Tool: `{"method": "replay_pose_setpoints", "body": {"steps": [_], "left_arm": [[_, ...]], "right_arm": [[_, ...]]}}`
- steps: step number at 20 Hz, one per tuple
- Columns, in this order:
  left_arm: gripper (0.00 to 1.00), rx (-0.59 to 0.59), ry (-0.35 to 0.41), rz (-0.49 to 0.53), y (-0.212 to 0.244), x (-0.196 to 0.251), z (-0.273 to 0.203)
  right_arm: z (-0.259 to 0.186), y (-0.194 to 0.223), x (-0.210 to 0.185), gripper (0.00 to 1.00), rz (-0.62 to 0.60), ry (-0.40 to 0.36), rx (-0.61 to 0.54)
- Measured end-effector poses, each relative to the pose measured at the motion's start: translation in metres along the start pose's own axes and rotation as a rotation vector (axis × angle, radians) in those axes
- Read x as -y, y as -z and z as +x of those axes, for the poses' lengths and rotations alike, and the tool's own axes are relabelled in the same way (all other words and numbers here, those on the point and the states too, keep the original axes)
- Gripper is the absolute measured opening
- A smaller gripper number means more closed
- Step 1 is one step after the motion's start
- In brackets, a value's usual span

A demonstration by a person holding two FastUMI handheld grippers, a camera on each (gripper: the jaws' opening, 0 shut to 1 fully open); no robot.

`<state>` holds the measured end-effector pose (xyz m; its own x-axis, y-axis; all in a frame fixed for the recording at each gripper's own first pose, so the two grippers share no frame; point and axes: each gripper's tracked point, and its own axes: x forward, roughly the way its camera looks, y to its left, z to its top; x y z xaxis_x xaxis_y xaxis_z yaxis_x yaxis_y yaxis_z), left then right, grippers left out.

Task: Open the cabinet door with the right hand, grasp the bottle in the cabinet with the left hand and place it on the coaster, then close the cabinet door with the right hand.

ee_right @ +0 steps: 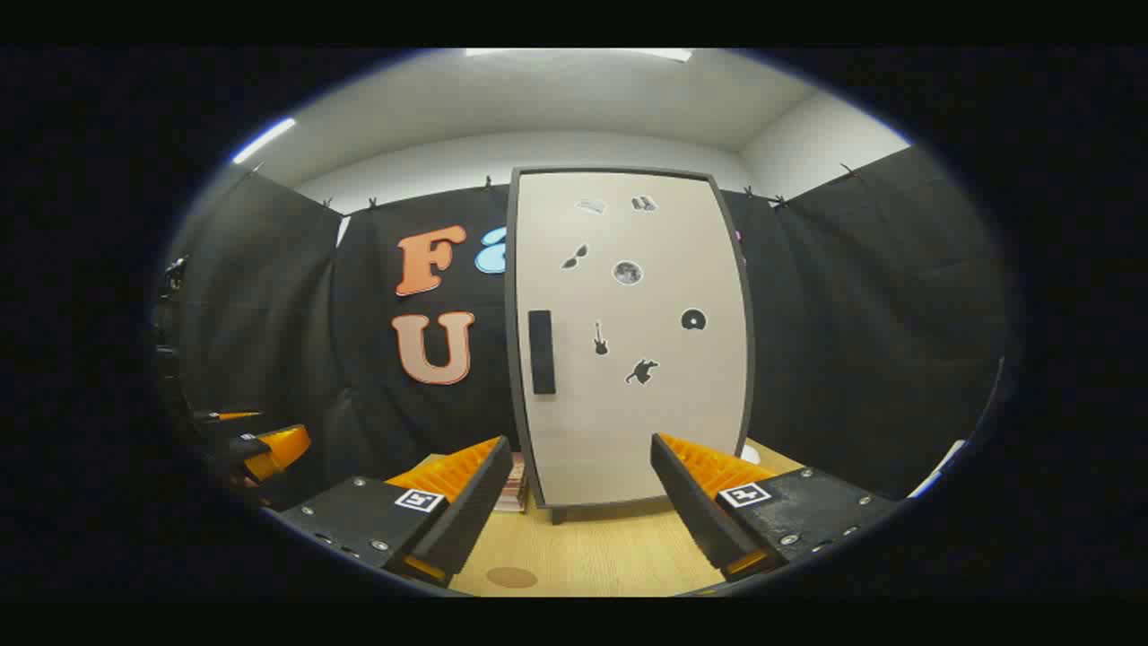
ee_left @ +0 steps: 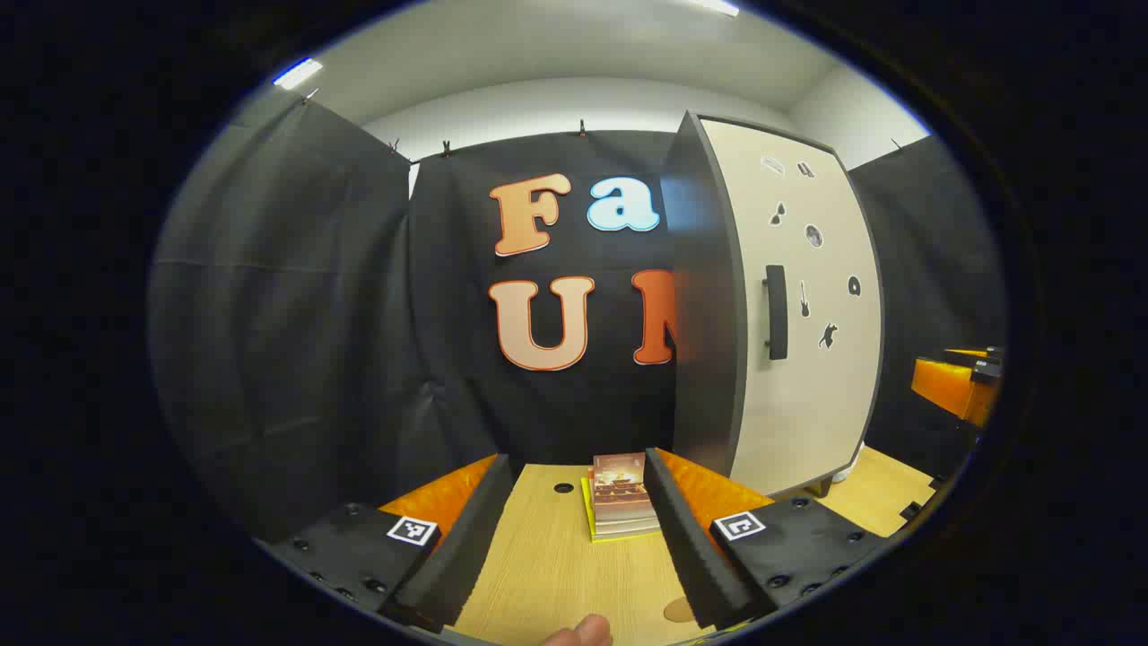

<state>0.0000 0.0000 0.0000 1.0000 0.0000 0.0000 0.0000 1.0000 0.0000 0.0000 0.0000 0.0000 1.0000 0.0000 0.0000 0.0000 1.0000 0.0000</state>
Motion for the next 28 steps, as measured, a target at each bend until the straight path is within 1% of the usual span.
{"method": "replay_pose_setpoints", "body": {"steps": [4, 5, 6, 10, 16, 24, 28], "left_arm": [[0.96, 0.001, -0.002, 0.007, 0.002, -0.002, 0.000], [0.95, 0.004, -0.003, 0.005, 0.002, -0.002, 0.001], [0.96, 0.003, -0.005, 0.004, 0.001, -0.003, 0.001], [0.97, 0.005, -0.010, -0.003, 0.001, -0.005, 0.002], [0.96, -0.003, -0.018, -0.005, 0.006, -0.011, 0.011], [0.96, -0.006, -0.023, -0.002, 0.010, -0.015, 0.027], [0.96, -0.014, -0.018, -0.003, 0.014, -0.014, 0.036]], "right_arm": [[0.002, -0.001, 0.002, 0.96, 0.025, 0.001, -0.001], [0.002, 0.000, 0.003, 0.96, 0.026, 0.003, 0.000], [0.003, 0.000, 0.004, 0.96, 0.023, 0.006, -0.004], [0.005, 0.002, 0.003, 0.96, 0.008, 0.005, -0.009], [0.014, 0.002, 0.001, 0.96, 0.008, 0.005, -0.013], [0.032, -0.002, 0.000, 0.96, 0.008, 0.010, -0.007], [0.051, -0.008, -0.005, 0.96, 0.006, 0.001, 0.001]]}}
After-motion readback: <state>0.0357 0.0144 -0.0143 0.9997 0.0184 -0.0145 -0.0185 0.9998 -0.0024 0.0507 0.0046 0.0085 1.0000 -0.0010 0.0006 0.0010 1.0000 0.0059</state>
